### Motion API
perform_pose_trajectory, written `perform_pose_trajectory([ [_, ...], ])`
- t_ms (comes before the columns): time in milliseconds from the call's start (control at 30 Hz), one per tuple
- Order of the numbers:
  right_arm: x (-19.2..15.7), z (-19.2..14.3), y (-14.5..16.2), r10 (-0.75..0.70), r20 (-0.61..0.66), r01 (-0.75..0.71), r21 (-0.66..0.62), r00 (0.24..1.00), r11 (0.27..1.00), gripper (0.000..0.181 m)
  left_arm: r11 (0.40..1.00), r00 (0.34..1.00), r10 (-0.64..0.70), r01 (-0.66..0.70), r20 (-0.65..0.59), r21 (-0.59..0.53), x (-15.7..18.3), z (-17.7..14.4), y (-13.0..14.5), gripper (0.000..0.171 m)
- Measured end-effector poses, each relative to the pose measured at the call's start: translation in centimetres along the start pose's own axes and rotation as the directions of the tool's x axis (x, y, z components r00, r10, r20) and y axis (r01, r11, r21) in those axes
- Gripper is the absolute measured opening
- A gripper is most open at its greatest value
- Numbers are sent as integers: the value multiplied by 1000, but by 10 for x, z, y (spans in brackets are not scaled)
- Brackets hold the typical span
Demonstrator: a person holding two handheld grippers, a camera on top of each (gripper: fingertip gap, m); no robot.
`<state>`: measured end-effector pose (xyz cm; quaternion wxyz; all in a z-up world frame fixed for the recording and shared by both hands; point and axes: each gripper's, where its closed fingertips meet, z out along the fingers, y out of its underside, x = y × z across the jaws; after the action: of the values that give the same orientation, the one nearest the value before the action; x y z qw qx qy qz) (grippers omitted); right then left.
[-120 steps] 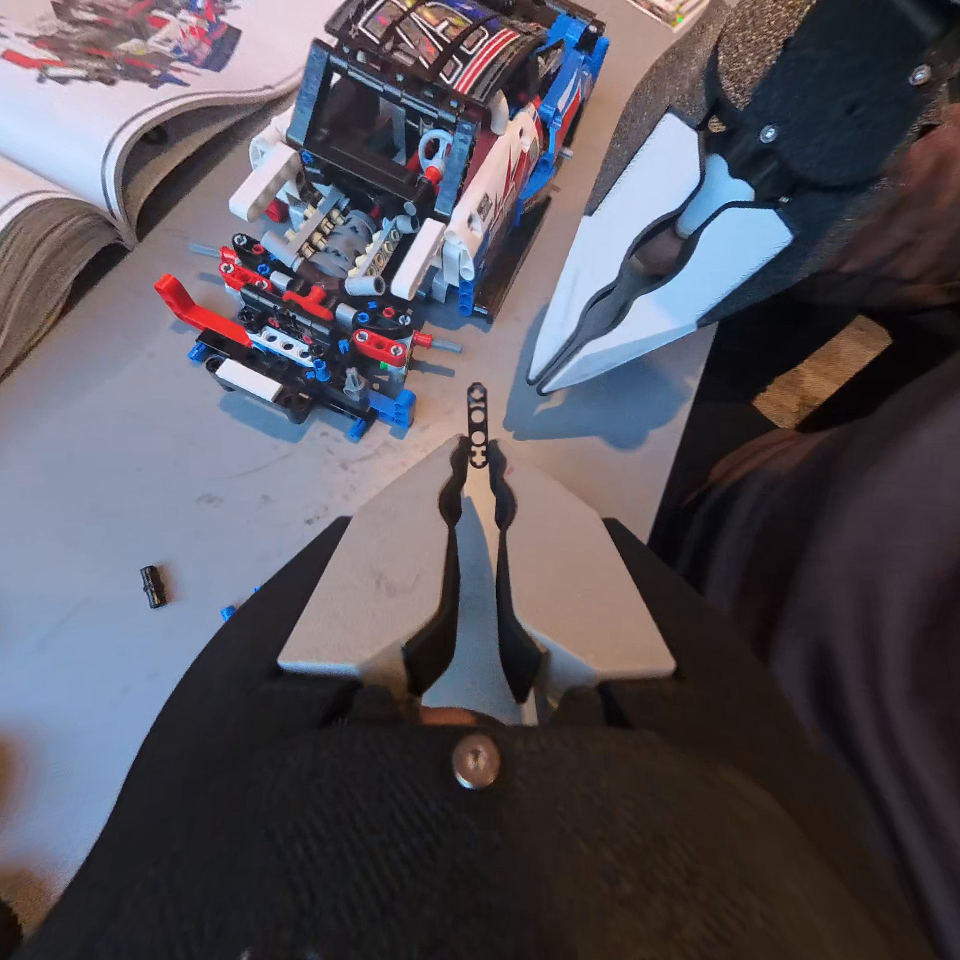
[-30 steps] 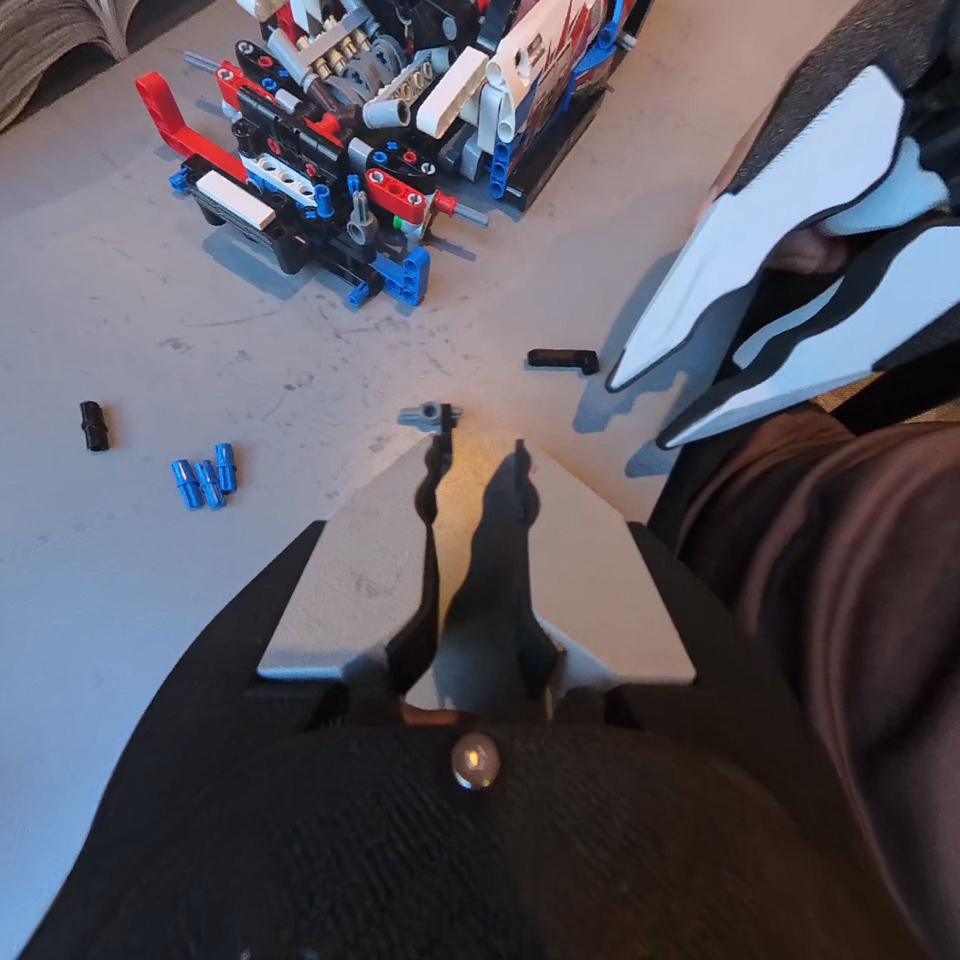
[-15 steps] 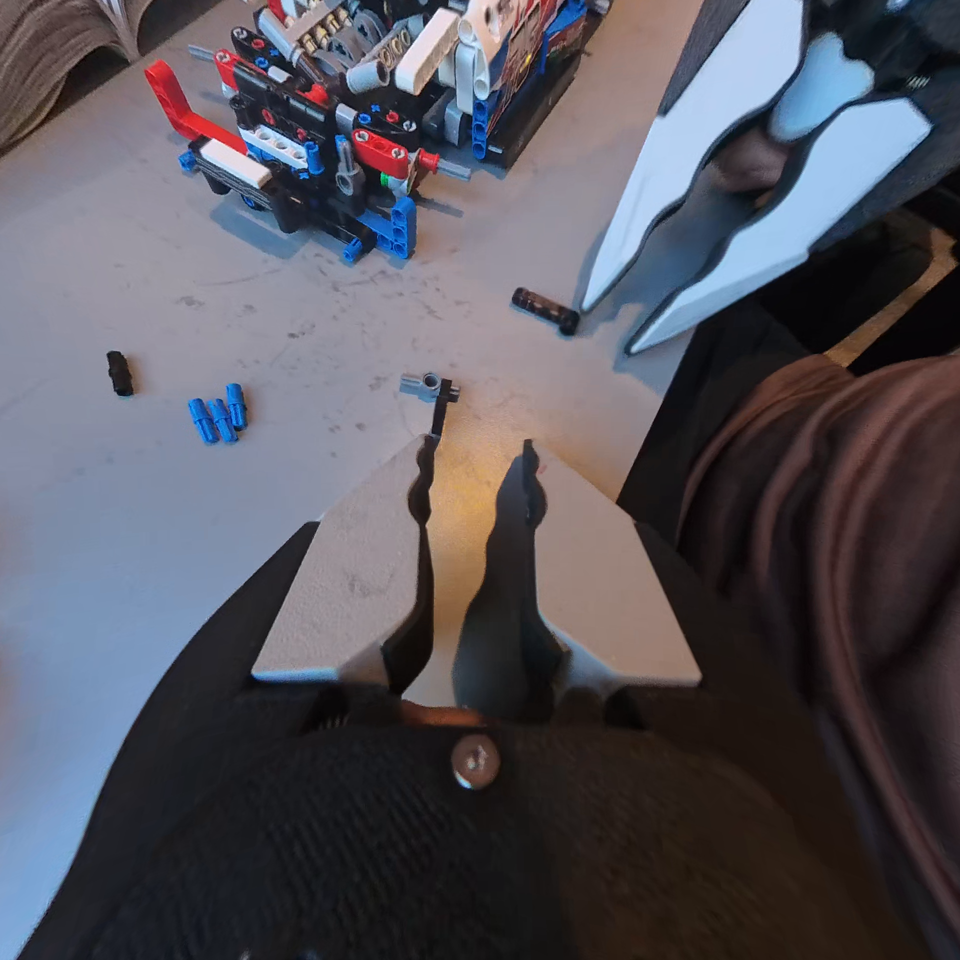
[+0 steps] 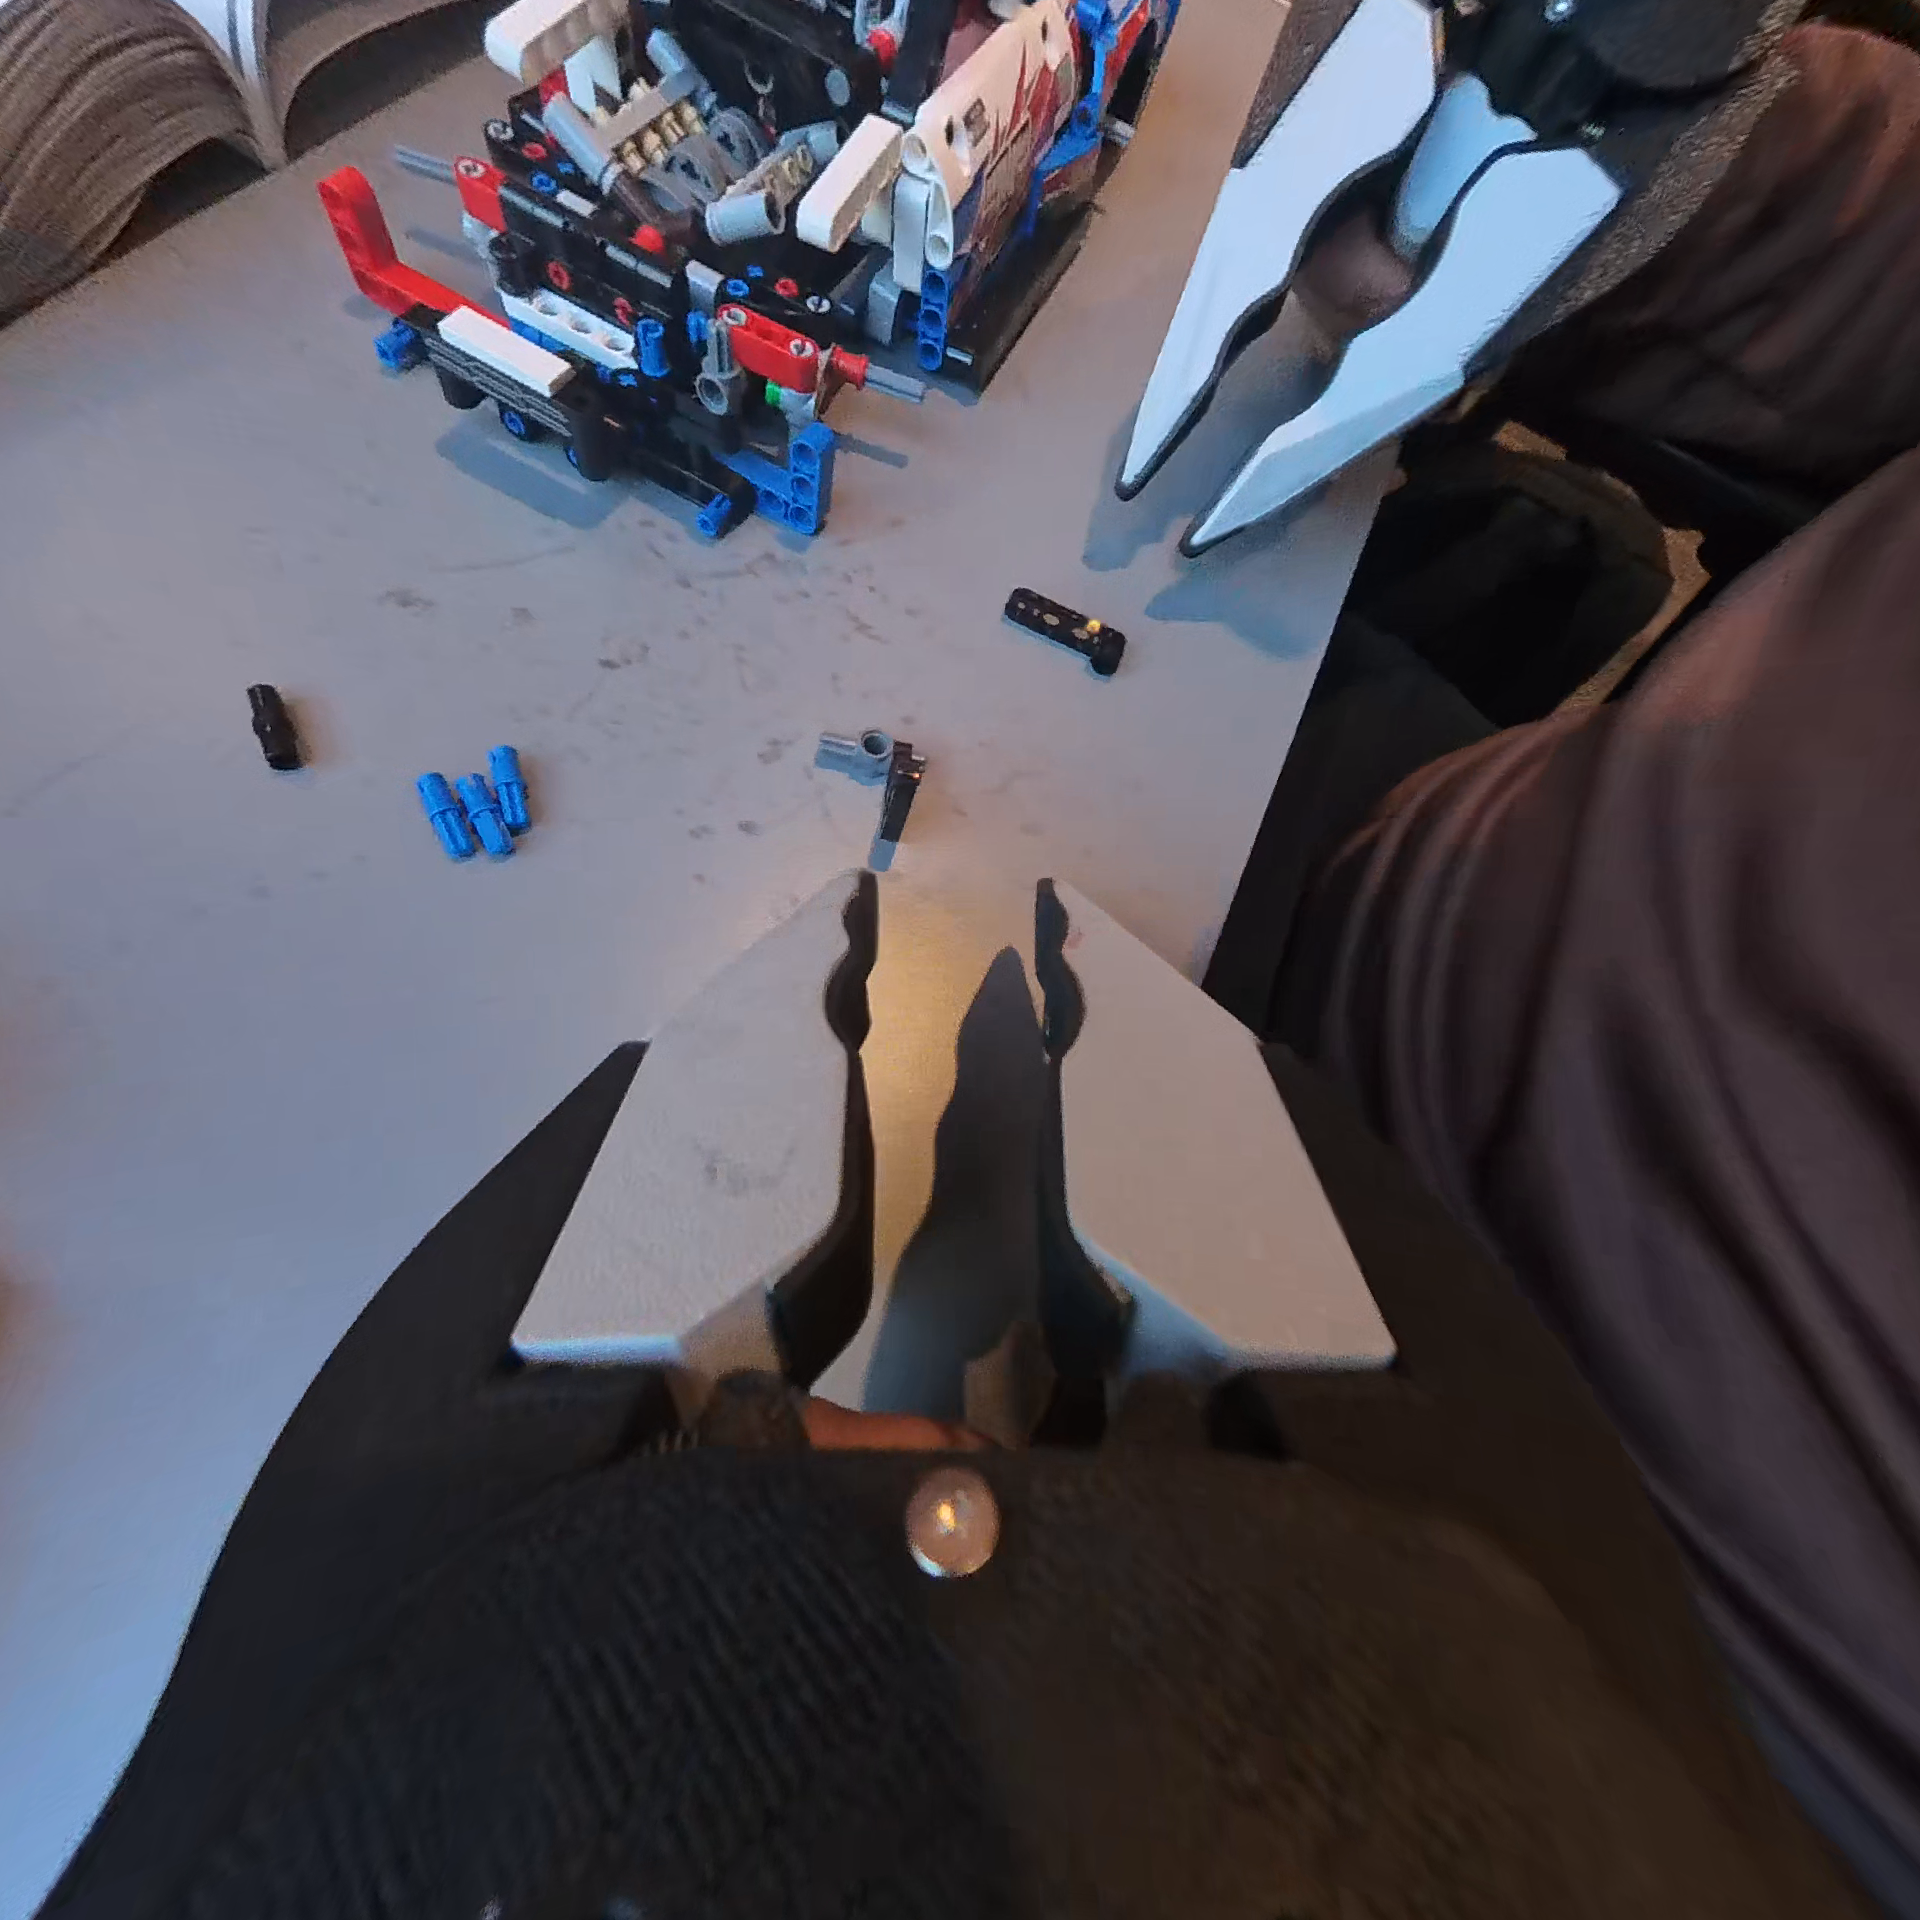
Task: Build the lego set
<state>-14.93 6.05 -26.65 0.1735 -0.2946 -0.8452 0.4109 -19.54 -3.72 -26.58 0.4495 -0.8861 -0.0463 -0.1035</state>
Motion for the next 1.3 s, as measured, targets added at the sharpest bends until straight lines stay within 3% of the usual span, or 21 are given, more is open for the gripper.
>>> perform_pose_trajectory([
  [167,4,-3,6,-24,6,24,-12,1000,1000,14,995,999,-36,38,-26,90,0,-6,-10,23],
  [467,13,-7,6,59,95,-60,5,994,998,15,975,984,-169,174,-51,138,-11,-10,-18,23],
  [667,10,-2,6,24,127,-22,-12,992,1000,13,970,981,-190,195,-44,146,-15,-10,-19,23],
  [1300,9,5,6,8,154,-2,-39,988,999,16,966,992,-122,120,-4,230,-12,-19,-26,23],
])
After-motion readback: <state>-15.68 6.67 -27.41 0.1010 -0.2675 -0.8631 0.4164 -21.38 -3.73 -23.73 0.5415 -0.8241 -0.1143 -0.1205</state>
